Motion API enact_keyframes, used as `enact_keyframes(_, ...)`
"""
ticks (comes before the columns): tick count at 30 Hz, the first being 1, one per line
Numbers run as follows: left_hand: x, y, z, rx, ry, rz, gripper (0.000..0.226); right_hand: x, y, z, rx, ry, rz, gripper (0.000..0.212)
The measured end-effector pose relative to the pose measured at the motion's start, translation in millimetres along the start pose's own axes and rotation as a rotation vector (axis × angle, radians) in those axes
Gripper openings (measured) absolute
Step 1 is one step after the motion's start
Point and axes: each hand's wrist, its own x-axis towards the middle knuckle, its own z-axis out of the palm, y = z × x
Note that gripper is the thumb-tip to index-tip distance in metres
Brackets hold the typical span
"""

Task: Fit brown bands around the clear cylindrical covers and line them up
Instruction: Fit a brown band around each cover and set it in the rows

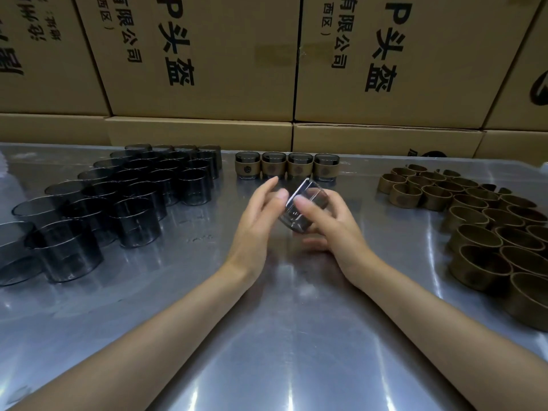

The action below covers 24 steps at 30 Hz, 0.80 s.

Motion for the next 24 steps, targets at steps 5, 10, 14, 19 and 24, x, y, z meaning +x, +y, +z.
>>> enact_keyframes(5,-6,-4,4,0.344,-0.043,0.262,0.065,3,-4,-7,0.034,-0.128,0.108,0.071)
enact_keyframes(10,-9,4,5,0.262,-0.01,0.279,0.059,2,-10,-6,-0.065,-0.208,0.14,0.069)
enact_keyframes(14,-10,8,11,0.145,0.101,0.172,0.043,0,-9,-2,-0.135,-0.211,0.097,0.067)
enact_keyframes(19,-7,17,13,-0.046,0.132,0.043,0.014,0,-8,-1,-0.081,-0.154,0.132,0.067)
enact_keyframes(24,-4,17,6,-0.176,0.008,-0.1,0.037,3,-7,-3,-0.04,-0.165,0.151,0.068)
